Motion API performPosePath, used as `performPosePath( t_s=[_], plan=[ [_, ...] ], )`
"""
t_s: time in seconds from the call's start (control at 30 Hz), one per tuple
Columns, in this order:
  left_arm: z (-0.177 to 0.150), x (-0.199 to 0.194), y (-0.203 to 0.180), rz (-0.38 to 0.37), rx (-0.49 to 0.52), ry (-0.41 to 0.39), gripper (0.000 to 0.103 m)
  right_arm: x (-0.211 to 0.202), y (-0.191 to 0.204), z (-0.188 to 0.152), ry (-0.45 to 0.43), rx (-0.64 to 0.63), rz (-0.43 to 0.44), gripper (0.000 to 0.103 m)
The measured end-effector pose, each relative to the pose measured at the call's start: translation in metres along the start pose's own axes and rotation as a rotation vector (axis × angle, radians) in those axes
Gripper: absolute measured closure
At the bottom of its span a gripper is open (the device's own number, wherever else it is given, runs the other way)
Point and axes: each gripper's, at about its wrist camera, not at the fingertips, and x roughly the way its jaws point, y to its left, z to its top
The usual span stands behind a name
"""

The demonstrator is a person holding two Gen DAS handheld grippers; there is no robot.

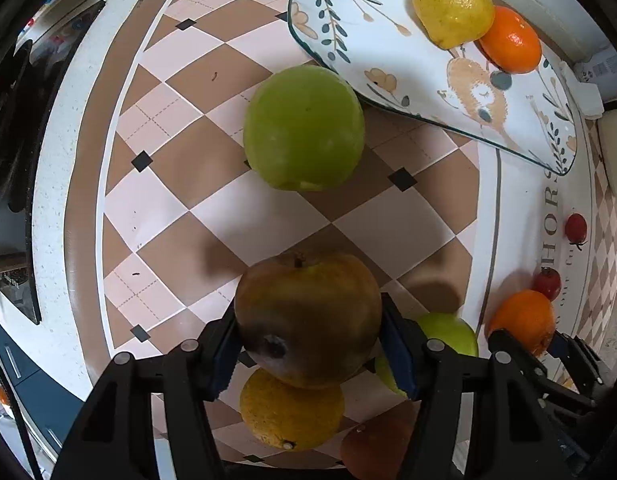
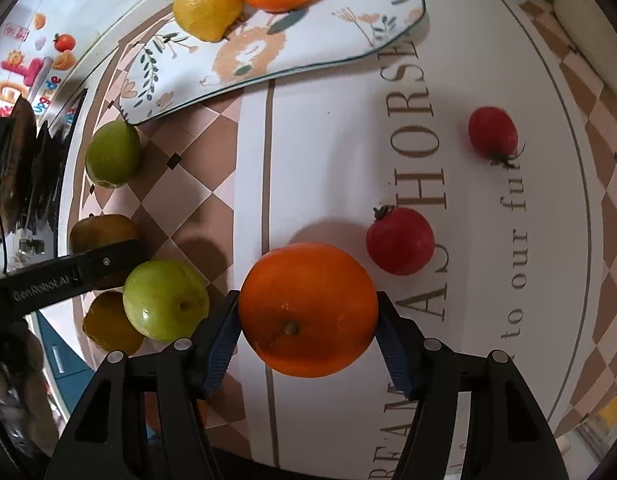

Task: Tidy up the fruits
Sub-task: 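Grasp a brown pear with the left tool while the right tool grasps an orange, then carry the pear and orange onto the plate and open both tools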

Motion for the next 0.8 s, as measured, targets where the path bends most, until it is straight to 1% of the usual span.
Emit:
performPosePath(
  t_s=[0.1, 0.17, 0.23, 0.33, 0.4, 0.47, 0.5, 0.53, 0.6, 0.67, 0.8],
  plan=[
    [0.000, -0.014, 0.000, -0.022, 0.009, -0.011, 0.043, -0.002, -0.002, 0.000, -0.004, 0.015, 0.017, 0.037],
    [0.003, -0.030, 0.007, -0.050, 0.020, -0.024, 0.043, -0.010, -0.004, 0.003, -0.022, 0.024, 0.043, 0.037],
    [0.008, -0.046, 0.005, -0.085, 0.026, -0.041, 0.043, -0.021, -0.003, 0.012, -0.046, 0.026, 0.066, 0.037],
    [0.025, -0.074, 0.002, -0.142, 0.024, -0.074, 0.043, -0.043, 0.004, 0.034, -0.099, 0.025, 0.102, 0.037],
    [0.044, -0.091, 0.002, -0.172, 0.023, -0.094, 0.043, -0.052, 0.010, 0.058, -0.126, 0.023, 0.124, 0.037],
    [0.068, -0.101, 0.003, -0.186, 0.008, -0.109, 0.043, -0.056, 0.018, 0.082, -0.143, 0.013, 0.124, 0.037],
    [0.083, -0.103, 0.004, -0.173, 0.003, -0.119, 0.043, -0.056, 0.022, 0.094, -0.148, 0.007, 0.121, 0.037],
    [0.091, -0.101, 0.005, -0.159, -0.002, -0.125, 0.043, -0.053, 0.025, 0.105, -0.150, 0.002, 0.118, 0.037],
    [0.112, -0.099, 0.010, -0.141, -0.019, -0.120, 0.043, -0.043, 0.035, 0.128, -0.132, -0.007, 0.108, 0.037],
    [0.139, -0.082, 0.014, -0.137, -0.049, -0.090, 0.043, -0.031, 0.040, 0.145, -0.104, -0.012, 0.103, 0.037],
    [0.175, -0.066, 0.023, -0.157, -0.105, -0.045, 0.043, -0.009, 0.049, 0.169, -0.057, -0.022, 0.084, 0.037]
  ],
)
